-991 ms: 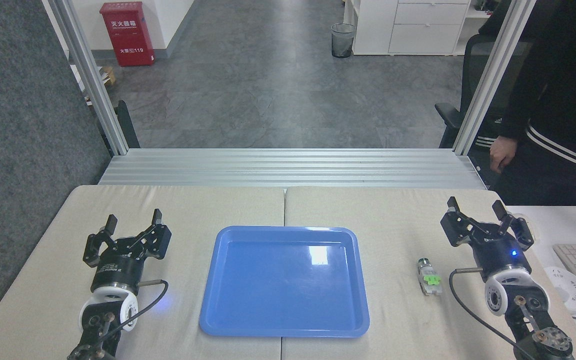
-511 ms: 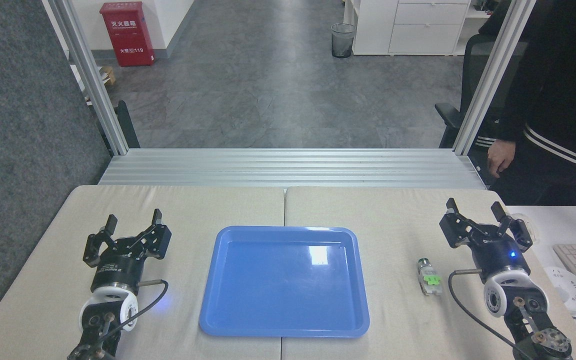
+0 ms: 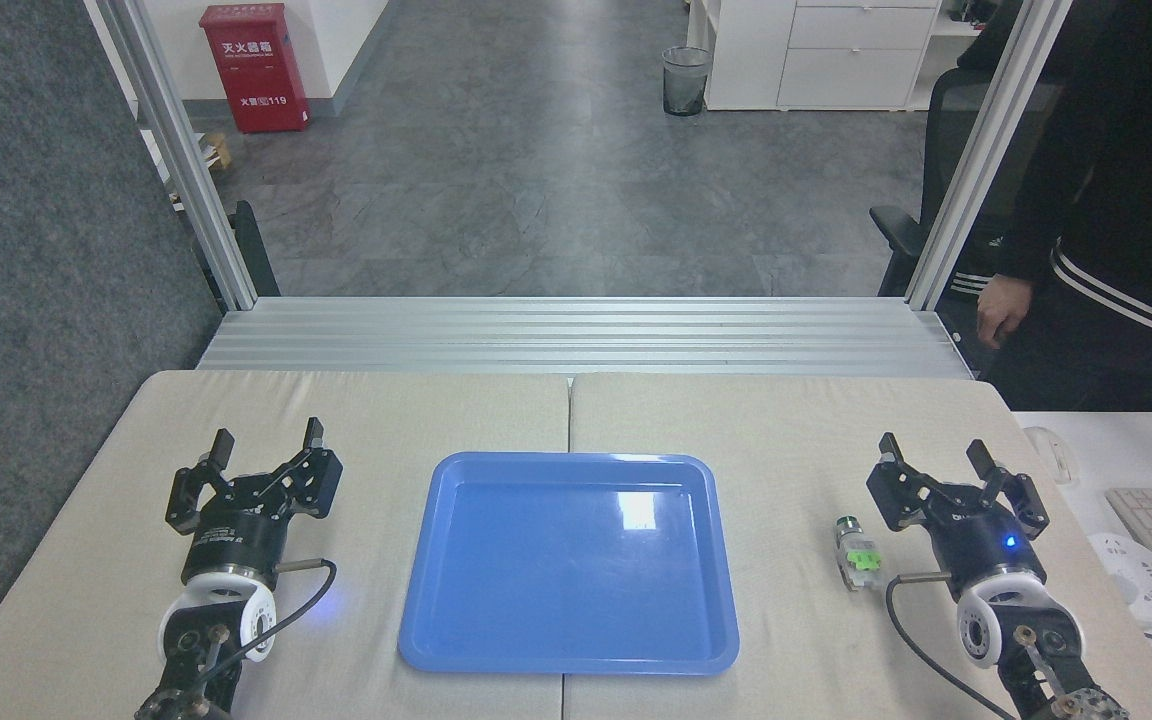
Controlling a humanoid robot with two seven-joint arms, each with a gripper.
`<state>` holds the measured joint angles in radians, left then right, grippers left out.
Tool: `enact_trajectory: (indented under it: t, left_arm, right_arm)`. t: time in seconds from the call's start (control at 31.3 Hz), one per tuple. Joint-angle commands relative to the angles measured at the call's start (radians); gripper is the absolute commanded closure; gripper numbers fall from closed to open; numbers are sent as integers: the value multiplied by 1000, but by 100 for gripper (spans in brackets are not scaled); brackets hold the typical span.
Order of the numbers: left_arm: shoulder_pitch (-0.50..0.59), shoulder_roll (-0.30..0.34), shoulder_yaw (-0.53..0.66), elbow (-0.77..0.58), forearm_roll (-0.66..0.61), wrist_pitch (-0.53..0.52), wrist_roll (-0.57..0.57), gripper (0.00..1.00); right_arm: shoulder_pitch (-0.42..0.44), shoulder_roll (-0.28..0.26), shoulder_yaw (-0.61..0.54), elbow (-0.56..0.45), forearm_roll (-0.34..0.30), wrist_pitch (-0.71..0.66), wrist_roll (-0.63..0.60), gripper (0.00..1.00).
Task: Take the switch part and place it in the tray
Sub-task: 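Move the open right gripper down over the green switch part, then close the right gripper on the green switch part and lift it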
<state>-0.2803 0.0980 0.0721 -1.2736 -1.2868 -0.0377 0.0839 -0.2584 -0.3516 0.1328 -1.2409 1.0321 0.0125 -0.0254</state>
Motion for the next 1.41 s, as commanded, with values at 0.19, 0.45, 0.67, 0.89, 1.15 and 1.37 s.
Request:
enact_trajectory:
  t: [0.19, 0.45, 0.67, 0.89, 1.15, 1.37]
  left_arm:
    - [-5, 0, 0, 2, 1, -1, 1, 0]
    - [-5, 0, 0, 3, 1, -1, 1, 0]
    - [-5, 0, 0, 3, 1, 1, 1, 0]
    - [-5, 0, 0, 3, 1, 1, 1, 0]
    - [-2, 0, 0, 3, 1, 1, 1, 0]
    - [0, 0, 0, 3, 0, 1, 1, 0]
  right_arm:
    - [79, 20, 109, 93, 2, -3, 2, 2]
    - [79, 19, 148, 120, 3, -3, 4, 3]
    - [71, 20, 169, 187, 0, -5, 2, 3]
    - [70, 19, 171, 187, -1, -6, 2, 3]
    - [67, 19, 174, 187, -4, -8, 4, 3]
    - [65, 20, 186, 182, -4, -28, 2, 17]
